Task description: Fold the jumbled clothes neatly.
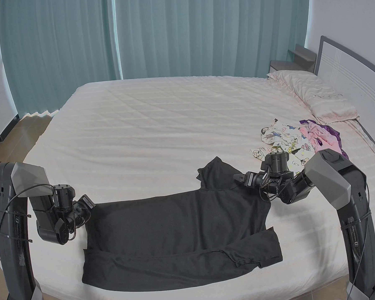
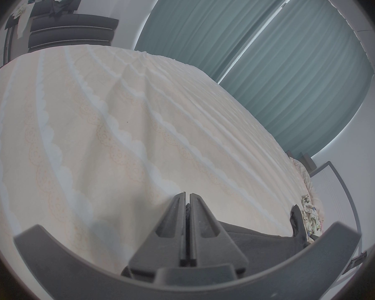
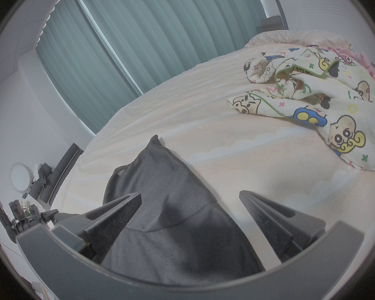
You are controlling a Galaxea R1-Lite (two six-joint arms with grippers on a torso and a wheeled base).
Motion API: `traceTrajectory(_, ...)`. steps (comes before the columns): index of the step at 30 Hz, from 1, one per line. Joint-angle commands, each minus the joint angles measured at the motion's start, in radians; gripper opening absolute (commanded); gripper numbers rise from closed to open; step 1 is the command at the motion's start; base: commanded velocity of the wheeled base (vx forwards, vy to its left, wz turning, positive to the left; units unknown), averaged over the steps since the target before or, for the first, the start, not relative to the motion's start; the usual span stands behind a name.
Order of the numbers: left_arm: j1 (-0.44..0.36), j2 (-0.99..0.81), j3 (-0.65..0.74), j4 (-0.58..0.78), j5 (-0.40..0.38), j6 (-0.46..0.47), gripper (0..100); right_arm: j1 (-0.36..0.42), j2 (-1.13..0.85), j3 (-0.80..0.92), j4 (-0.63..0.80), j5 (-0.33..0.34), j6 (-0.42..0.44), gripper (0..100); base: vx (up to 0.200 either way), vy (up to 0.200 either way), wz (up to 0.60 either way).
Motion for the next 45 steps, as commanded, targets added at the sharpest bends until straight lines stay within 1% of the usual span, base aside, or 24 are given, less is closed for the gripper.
traceTrajectory(1, 0.0, -0.001, 0.002, 0.0, 0.001, 0.0, 0, 0.006, 0.032, -0.036, 0.003, 0.0, 0.001, 100, 0.0, 0.0, 0.0)
traceTrajectory(5, 0.0, -0.001, 0.002, 0.0, 0.001, 0.0, 0, 0.012, 0.045, -0.064, 0.017, -0.008, 0.001, 100, 0.0, 0.0, 0.0)
traceTrajectory(6, 0.0, -0.001, 0.002, 0.0, 0.001, 0.0, 0, 0.011, 0.046, -0.065, 0.022, -0.01, 0.001, 0, 0.0, 0.0, 0.0)
traceTrajectory(13, 0.0, -0.001, 0.0, 0.0, 0.001, 0.0, 0, -0.003, 0.04, -0.07, 0.019, -0.013, 0.007, 0, 0.0, 0.0, 0.0)
traceTrajectory(17, 0.0, -0.001, -0.001, 0.0, 0.001, 0.0, 0, -0.014, 0.037, -0.067, 0.014, -0.045, 0.01, 0, 0.0, 0.0, 0.0)
traceTrajectory(25, 0.003, -0.015, -0.014, -0.016, 0.001, 0.0, 0, -0.032, 0.006, -0.058, 0.013, -0.054, 0.03, 0, 0.0, 0.0, 0.0)
traceTrajectory(27, 0.005, -0.018, -0.011, -0.029, 0.002, 0.0, 0, -0.037, -0.006, -0.058, 0.013, -0.068, 0.039, 0, 0.0, 0.0, 0.0)
traceTrajectory(33, 0.011, -0.035, -0.015, -0.039, 0.004, 0.0, 0, -0.031, -0.017, -0.058, -0.026, -0.082, 0.047, 0, 0.0, 0.0, 0.0)
traceTrajectory(37, 0.019, -0.049, -0.017, -0.039, 0.005, -0.022, 0, -0.023, -0.007, -0.058, -0.026, -0.099, 0.037, 0, 0.0, 0.0, 0.0)
traceTrajectory(45, 0.034, -0.055, -0.018, -0.039, 0.004, -0.025, 0, -0.011, 0.003, -0.061, -0.043, -0.105, 0.034, 0, 0.0, 0.0, 0.0)
